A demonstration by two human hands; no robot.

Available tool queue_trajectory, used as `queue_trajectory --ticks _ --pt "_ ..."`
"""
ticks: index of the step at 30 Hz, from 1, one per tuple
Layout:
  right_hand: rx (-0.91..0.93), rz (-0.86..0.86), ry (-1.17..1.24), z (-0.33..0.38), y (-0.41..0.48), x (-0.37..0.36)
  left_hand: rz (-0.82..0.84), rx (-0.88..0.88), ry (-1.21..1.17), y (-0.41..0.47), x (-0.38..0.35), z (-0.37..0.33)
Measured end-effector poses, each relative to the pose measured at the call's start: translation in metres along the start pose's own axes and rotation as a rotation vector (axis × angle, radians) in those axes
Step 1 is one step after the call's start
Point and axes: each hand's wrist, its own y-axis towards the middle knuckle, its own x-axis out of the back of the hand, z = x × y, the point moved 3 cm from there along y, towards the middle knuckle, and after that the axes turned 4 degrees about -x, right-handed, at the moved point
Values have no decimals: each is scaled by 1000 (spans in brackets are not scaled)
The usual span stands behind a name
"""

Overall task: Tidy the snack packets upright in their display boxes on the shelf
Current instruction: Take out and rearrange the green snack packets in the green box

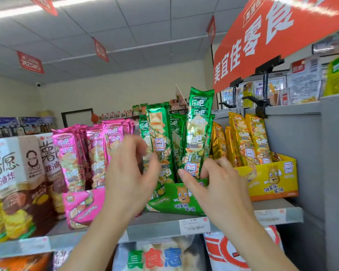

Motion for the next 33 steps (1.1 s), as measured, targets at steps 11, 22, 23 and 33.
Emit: queue_trajectory --ticks 11,22,23,33 --pt "34 -63 125 -4 13 1 294 -81 37 -42 -18 -12" --pt "134 -274 183 -1 -2 17 394 -248 263 -45 -20 -32" --pt "134 -259 205 0 -2 16 390 -267 262 -44 -20 -31" --pt "-103 56 303 -21 35 3 361 -271 357 -37 -47 -74"
